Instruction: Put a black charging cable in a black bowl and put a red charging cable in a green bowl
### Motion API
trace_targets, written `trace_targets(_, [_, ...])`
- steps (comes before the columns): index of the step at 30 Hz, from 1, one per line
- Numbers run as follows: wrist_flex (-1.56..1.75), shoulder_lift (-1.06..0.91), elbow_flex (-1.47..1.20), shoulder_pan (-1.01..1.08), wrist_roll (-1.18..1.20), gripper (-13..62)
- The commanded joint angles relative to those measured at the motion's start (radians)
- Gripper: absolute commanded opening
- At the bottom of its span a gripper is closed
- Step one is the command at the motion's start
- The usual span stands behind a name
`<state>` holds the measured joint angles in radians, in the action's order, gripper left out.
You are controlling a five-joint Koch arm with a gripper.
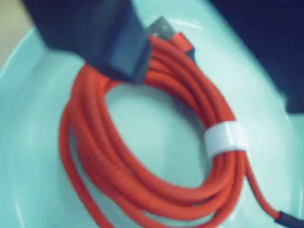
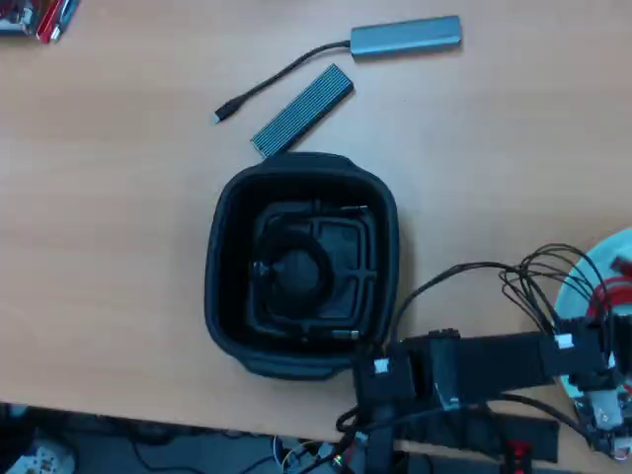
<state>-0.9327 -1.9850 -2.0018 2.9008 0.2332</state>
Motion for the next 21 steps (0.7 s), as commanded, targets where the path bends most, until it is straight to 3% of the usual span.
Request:
trace_targets(1, [0.061,-0.011,0.055,0.003,-0.003,34.0])
trace_targets(12, [0.035,-0.026,0.081,-0.103,0.006,33.3])
trace_targets(21, [0.011,-0.078,0.120,-0.660,0.002,33.3])
